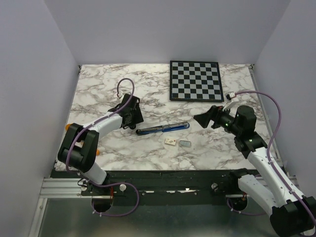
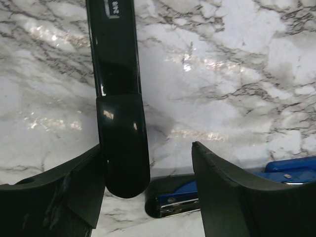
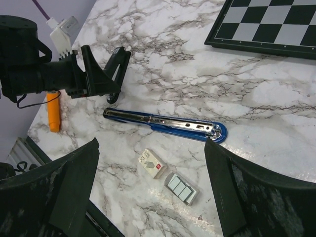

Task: Load the staples into the stapler

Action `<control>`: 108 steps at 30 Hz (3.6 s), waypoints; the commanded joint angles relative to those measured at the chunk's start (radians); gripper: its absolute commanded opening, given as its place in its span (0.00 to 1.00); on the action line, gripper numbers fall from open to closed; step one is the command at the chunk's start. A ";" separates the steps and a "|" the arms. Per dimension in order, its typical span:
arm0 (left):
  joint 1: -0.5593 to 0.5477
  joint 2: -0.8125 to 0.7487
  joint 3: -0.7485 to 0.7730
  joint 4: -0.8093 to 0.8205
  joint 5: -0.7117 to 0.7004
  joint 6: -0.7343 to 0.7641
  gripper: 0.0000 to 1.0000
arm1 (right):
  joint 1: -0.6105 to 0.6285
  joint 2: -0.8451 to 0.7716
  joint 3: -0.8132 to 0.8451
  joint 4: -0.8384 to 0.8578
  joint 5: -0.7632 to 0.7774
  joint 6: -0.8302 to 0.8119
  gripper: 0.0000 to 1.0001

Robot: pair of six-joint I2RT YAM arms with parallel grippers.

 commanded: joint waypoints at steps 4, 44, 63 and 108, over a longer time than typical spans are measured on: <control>-0.029 0.100 0.147 0.080 0.157 -0.069 0.77 | 0.008 -0.007 -0.013 0.003 0.009 -0.004 0.95; -0.040 0.563 0.865 -0.452 0.396 1.311 0.75 | 0.008 -0.002 0.021 -0.030 -0.045 -0.099 0.95; -0.020 0.544 0.951 -0.538 0.488 1.316 0.02 | 0.008 0.013 0.036 -0.037 -0.058 -0.102 0.95; -0.379 -0.280 0.156 0.473 0.525 0.415 0.00 | 0.210 0.239 0.251 -0.032 0.143 0.128 0.49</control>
